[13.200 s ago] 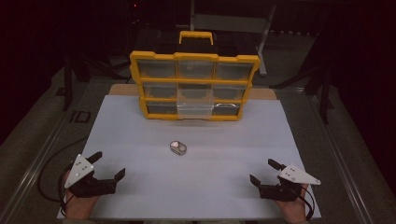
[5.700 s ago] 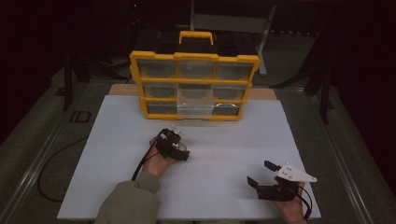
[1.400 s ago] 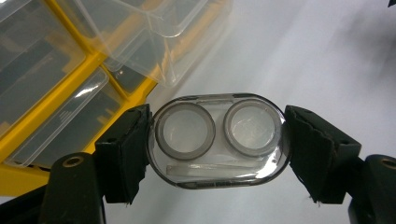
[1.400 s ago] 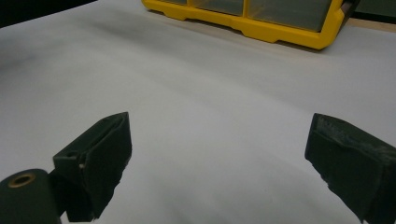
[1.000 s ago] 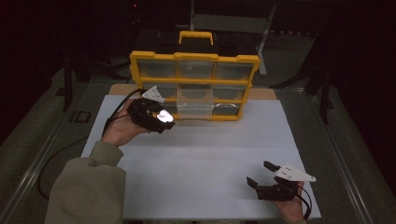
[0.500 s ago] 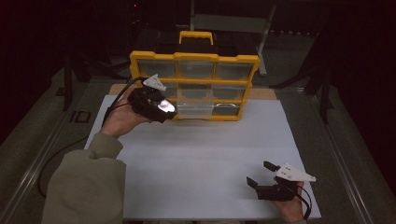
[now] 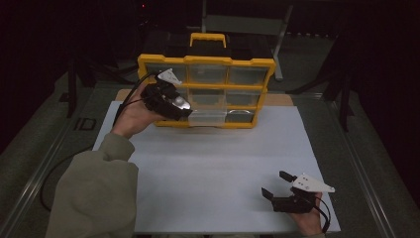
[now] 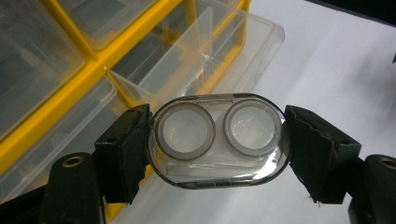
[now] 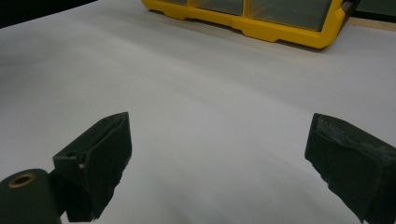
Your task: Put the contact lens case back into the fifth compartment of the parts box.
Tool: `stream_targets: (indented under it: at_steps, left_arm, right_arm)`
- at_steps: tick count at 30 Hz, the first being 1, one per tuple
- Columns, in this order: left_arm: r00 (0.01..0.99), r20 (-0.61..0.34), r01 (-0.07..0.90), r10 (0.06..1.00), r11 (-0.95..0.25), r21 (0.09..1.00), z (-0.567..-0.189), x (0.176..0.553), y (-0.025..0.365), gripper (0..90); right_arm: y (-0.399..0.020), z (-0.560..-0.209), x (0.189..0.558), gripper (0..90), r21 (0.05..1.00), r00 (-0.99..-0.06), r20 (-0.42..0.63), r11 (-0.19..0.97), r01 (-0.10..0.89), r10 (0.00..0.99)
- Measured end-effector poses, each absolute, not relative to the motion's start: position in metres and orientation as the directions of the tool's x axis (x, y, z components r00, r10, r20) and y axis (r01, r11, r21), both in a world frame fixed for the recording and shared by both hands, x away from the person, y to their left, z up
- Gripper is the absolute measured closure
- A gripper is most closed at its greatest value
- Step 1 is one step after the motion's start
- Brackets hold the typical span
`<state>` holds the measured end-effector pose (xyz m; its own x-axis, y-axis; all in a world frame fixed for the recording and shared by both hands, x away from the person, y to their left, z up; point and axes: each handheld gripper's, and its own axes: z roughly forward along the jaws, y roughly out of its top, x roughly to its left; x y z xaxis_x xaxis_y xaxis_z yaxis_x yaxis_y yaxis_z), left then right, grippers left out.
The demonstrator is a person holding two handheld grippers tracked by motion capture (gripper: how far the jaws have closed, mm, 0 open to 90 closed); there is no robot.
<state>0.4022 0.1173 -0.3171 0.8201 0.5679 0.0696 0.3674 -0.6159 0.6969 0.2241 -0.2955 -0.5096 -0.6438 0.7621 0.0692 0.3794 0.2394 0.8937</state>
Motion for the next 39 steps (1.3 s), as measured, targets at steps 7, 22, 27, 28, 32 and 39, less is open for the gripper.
stream_targets:
  at_steps: [7, 22, 27, 28, 32, 39]
  left_arm:
    - [0.82, 0.081, 0.363, 0.567, -0.623, 0.693, -0.313, 0.41, 0.103, 26.7]
    - [0.803, 0.056, 0.399, 0.593, -0.606, 0.689, -0.326, 0.43, 0.075, 26.6]
    - [0.793, 0.049, 0.414, 0.607, -0.597, 0.687, -0.33, 0.434, 0.071, 26.6]
    - [0.79, 0.048, 0.417, 0.611, -0.593, 0.689, -0.33, 0.435, 0.07, 26.6]
    - [0.782, 0.047, 0.427, 0.622, -0.589, 0.686, -0.333, 0.436, 0.067, 26.6]
    - [0.773, 0.044, 0.447, 0.633, -0.592, 0.67, -0.339, 0.44, 0.063, 26.4]
  right_arm:
    - [-0.296, -0.51, 0.225, 7.4, 0.895, -0.644, 0.065, 0.24, 0.375, 0.763]
    - [-0.296, -0.509, 0.224, 7.4, 0.894, -0.644, 0.072, 0.238, 0.38, 0.761]
    - [-0.295, -0.509, 0.224, 7.4, 0.893, -0.641, 0.078, 0.232, 0.385, 0.764]
    - [-0.295, -0.509, 0.224, 7.4, 0.893, -0.641, 0.079, 0.232, 0.386, 0.764]
    - [-0.295, -0.509, 0.224, 7.4, 0.893, -0.641, 0.079, 0.232, 0.386, 0.763]
    - [-0.295, -0.509, 0.224, 7.4, 0.893, -0.642, 0.077, 0.233, 0.384, 0.763]
